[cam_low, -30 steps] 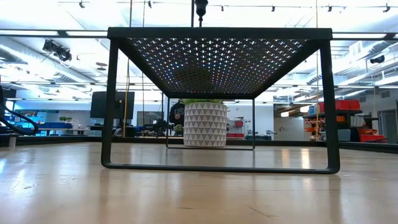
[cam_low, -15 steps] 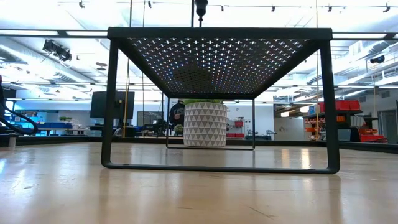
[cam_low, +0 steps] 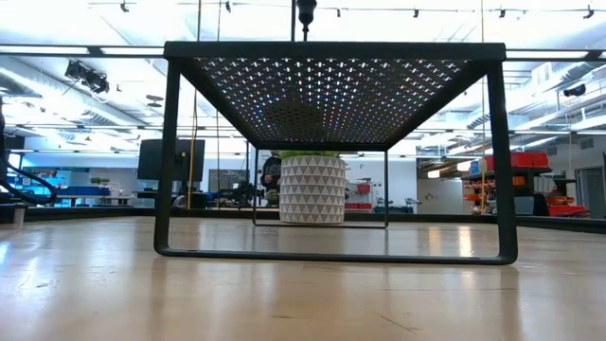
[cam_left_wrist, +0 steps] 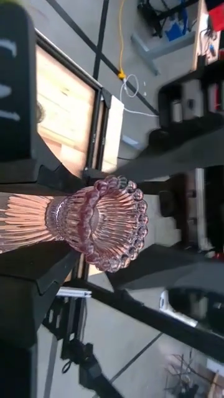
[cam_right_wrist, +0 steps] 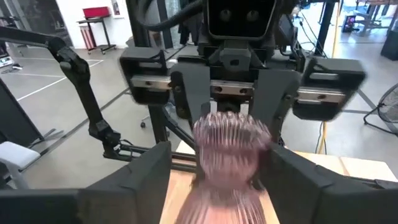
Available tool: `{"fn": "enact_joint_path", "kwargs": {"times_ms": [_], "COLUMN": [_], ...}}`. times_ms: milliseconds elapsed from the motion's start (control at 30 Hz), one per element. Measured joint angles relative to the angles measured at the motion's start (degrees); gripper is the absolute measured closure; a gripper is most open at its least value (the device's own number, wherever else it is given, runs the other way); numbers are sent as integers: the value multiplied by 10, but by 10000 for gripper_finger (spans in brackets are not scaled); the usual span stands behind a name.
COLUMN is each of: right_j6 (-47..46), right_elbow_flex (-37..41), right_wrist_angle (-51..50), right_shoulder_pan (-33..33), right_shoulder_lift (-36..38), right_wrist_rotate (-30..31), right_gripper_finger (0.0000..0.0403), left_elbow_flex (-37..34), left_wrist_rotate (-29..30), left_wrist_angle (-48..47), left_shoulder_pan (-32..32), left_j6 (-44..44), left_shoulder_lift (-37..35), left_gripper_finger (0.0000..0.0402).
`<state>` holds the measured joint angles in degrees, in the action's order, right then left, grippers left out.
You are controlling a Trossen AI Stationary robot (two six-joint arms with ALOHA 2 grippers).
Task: Pick & Place candle stick holders
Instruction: Align the pink candle holder on the top with the green candle holder on the shelf
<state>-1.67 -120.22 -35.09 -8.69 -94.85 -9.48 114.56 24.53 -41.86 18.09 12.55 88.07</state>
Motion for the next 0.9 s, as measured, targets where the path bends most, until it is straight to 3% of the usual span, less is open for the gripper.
{"fn": "enact_joint_path", "kwargs": {"times_ms": [300, 633, 800, 900], "right_j6": [4, 8, 9, 14], "right_elbow_flex": [0, 0, 0, 0], "right_wrist_angle": [27, 51, 52, 49], "right_shoulder_pan": [-2, -1, -2, -2], "right_shoulder_lift": [-6, -14, -18, -18], "right_wrist_rotate": [25, 46, 85, 85], "right_gripper_finger": [146, 203, 273, 282], "left_elbow_flex": [0, 1, 1, 1], "left_wrist_rotate": [-2, 0, 5, 8], "left_wrist_angle": [37, 43, 43, 43], "left_shoulder_pan": [-7, -6, -7, -7], "left_j6": [-29, -47, -47, -47], "left_shoulder_lift": [2, 0, 0, 0], "left_gripper_finger": [300, 300, 300, 300]}}
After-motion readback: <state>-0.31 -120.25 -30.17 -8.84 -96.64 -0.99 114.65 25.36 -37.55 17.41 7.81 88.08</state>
